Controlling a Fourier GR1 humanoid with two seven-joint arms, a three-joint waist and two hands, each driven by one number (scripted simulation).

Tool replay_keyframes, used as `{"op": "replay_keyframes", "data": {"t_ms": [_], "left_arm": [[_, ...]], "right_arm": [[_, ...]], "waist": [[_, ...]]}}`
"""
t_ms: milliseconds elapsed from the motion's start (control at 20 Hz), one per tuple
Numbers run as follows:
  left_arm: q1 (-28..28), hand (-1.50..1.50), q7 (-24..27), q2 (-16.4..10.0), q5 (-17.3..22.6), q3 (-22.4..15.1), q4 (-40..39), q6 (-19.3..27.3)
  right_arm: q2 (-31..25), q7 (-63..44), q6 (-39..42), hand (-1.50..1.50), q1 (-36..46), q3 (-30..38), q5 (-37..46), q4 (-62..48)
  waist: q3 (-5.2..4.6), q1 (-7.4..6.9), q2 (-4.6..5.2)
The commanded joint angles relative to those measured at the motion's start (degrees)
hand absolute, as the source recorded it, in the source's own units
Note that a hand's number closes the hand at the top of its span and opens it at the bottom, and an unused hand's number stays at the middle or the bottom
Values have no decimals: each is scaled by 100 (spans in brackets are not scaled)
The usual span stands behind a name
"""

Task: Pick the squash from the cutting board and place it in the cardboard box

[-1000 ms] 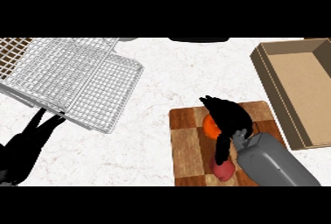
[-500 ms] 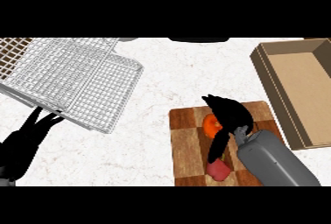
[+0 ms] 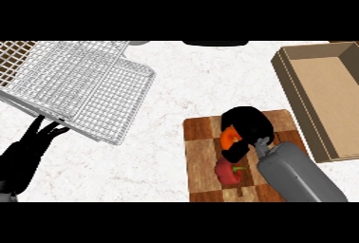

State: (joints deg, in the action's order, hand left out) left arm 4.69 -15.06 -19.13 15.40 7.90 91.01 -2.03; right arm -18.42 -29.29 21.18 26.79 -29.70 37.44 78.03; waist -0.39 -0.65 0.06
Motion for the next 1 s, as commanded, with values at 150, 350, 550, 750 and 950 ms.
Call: {"op": "replay_keyframes", "data": {"t_ms": [150,350,550,750,950], "left_arm": [[-387,0,34,270,55,-175,553,41],[-519,0,116,128,196,-64,391,-254],[-586,0,-18,324,7,-214,526,-35],[-808,0,-120,140,143,27,332,-177],[-662,0,33,374,-55,-68,324,-34]], "right_arm": [[273,-493,-425,150,693,955,60,-1286],[359,-1342,-1005,150,1319,1752,135,-2399],[381,-1204,-1476,150,1875,1918,373,-3316],[461,-1374,-1817,150,2565,1917,714,-3831],[86,-1078,-1873,150,3012,1972,871,-3841]], "waist": [[45,-81,33],[42,-264,132],[47,-219,89],[41,-184,74],[39,-91,37]]}}
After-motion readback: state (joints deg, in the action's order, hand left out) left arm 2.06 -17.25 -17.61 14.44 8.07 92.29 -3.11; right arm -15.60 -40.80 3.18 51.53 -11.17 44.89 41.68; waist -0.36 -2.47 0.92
